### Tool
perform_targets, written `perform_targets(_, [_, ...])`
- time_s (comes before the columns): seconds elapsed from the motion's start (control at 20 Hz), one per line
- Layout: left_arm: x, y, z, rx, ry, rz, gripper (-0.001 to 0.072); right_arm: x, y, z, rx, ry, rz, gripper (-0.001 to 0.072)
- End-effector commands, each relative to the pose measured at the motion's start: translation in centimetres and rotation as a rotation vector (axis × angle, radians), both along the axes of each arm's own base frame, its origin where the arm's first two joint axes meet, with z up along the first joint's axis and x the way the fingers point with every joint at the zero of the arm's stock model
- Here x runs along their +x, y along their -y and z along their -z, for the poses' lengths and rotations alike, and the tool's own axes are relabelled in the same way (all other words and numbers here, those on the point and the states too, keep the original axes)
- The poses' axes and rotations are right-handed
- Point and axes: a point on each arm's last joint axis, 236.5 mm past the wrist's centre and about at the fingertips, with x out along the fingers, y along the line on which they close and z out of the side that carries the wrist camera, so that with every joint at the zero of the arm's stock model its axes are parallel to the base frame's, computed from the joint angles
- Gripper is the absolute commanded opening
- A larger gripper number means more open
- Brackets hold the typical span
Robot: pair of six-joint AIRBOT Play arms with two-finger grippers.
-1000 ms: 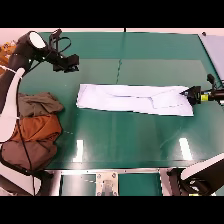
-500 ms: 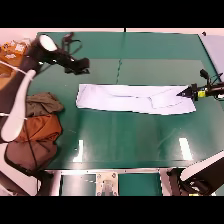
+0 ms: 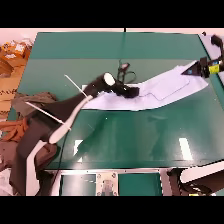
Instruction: Fold the shirts.
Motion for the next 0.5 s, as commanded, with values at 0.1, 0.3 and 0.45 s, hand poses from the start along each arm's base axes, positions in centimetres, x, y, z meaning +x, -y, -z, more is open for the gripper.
perform_targets(0.1, [-3.3,4.1,3.5,-0.067,-0.137,-0.007,0.0031,-1.8,-5.6,-5.7,-0.043,0.086,-0.093,0.0016])
perform_targets(0.3, [-3.7,3.3,1.7,-0.071,-0.143,0.047,0.0031,-1.7,-5.9,-5.1,-0.048,0.074,-0.1,0.0016])
perform_targets(0.45, [-1.9,-1.4,-2.2,-0.008,-0.077,0.122,0.003,-1.4,-6.1,-5.2,-0.046,0.079,-0.091,0.0016])
